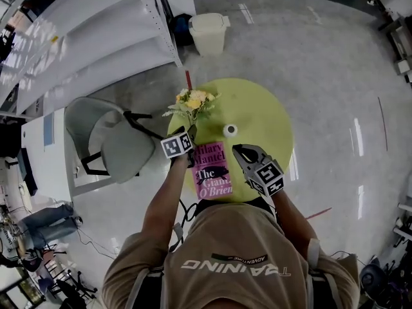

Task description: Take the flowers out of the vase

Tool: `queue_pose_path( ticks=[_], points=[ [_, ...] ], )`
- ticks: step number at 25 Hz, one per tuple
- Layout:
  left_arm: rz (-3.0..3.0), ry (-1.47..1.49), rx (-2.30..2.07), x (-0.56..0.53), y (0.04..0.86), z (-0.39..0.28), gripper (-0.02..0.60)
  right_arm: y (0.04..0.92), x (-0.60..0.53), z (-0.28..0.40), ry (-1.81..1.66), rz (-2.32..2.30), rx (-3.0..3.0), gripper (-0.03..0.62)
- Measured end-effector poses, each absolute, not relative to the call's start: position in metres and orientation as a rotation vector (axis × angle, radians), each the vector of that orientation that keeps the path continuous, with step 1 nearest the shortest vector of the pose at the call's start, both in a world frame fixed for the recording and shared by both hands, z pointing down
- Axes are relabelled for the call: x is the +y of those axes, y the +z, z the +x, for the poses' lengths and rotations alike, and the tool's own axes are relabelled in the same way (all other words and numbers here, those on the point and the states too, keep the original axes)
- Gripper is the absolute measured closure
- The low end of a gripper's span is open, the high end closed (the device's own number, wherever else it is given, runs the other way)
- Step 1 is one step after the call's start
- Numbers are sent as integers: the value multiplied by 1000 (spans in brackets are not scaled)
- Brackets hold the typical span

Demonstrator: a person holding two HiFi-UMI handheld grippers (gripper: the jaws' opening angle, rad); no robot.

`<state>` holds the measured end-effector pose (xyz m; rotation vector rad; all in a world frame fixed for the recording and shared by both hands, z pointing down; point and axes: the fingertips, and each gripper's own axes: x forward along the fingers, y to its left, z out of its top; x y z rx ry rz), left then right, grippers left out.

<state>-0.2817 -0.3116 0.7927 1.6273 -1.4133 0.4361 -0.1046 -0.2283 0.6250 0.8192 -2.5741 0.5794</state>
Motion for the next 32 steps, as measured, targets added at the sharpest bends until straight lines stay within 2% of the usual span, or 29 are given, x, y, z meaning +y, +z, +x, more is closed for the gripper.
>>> queue_pose_path(
  ticks=[3,6,9,19,32],
  points=[
    [1697,458,-1455,-304,769,-283,370,620,-222,-100,569,832,-2580,595],
    [1814,469,-1528,-300,734,-279,492,615,-219,-96,550,850,-2589,595],
    [1941,446,-1564,-294,696,-264,580,605,-217,-91,521,859,-2608,595],
    [2217,287,-1587,-262,576,-215,580,542,-209,-68,352,974,-2721,597],
    [2401,179,-1736,-225,467,-171,580,468,-200,-22,196,1055,-2840,597]
  ],
)
